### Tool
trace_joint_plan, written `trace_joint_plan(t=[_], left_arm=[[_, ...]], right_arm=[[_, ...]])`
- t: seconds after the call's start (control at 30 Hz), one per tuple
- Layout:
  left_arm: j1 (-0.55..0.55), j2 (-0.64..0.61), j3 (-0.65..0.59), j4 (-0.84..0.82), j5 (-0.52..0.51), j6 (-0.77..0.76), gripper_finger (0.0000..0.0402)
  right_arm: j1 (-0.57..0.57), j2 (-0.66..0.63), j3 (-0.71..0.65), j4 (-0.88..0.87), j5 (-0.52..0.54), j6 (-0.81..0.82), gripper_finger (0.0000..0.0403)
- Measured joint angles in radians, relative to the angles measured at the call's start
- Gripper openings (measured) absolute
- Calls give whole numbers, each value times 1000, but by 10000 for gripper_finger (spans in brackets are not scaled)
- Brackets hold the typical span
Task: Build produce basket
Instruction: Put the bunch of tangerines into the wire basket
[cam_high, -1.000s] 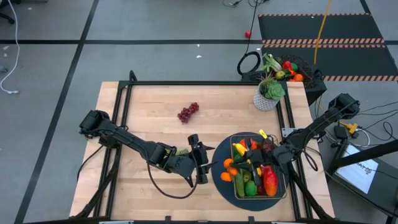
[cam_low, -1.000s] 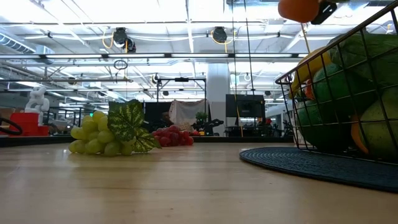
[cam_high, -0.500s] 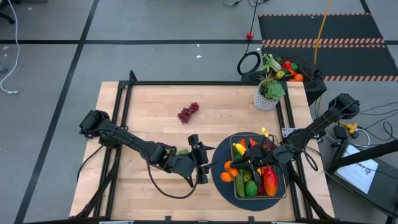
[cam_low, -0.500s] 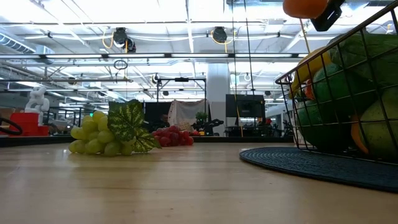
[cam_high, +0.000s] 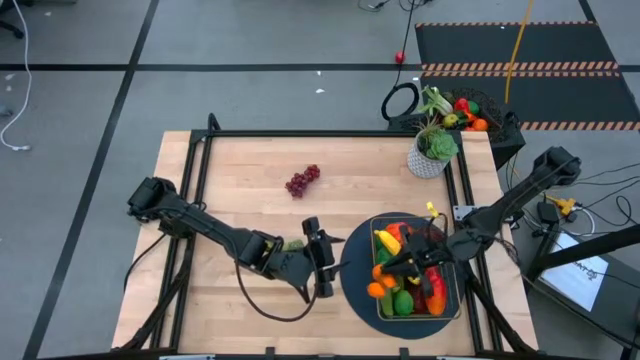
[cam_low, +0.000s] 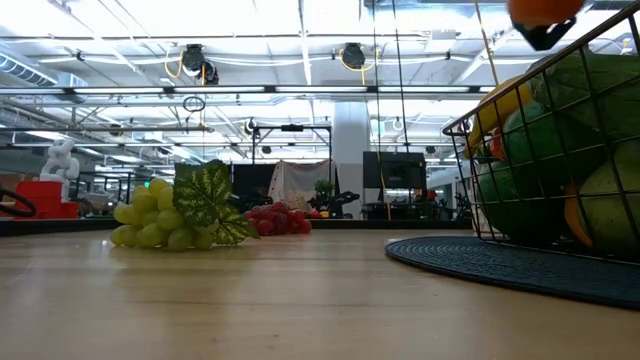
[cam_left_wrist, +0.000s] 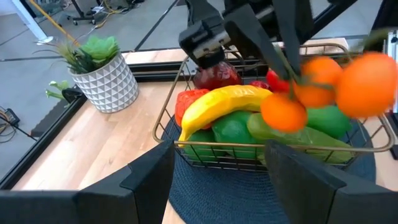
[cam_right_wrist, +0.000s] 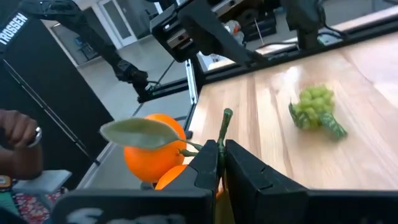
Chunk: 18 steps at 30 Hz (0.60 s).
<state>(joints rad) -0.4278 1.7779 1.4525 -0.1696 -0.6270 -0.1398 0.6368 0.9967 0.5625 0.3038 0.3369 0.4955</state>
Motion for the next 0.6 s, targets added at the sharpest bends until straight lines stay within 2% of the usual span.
trace_joint_plan(t=[0.37, 0.6], left_arm=[[1, 0, 0, 0, 1, 2, 250], [2, 0, 0, 14, 1, -6, 250]], right_arm=[[102, -271, 0, -436, 4, 138, 14], [134, -368, 0, -742, 4, 299, 14]])
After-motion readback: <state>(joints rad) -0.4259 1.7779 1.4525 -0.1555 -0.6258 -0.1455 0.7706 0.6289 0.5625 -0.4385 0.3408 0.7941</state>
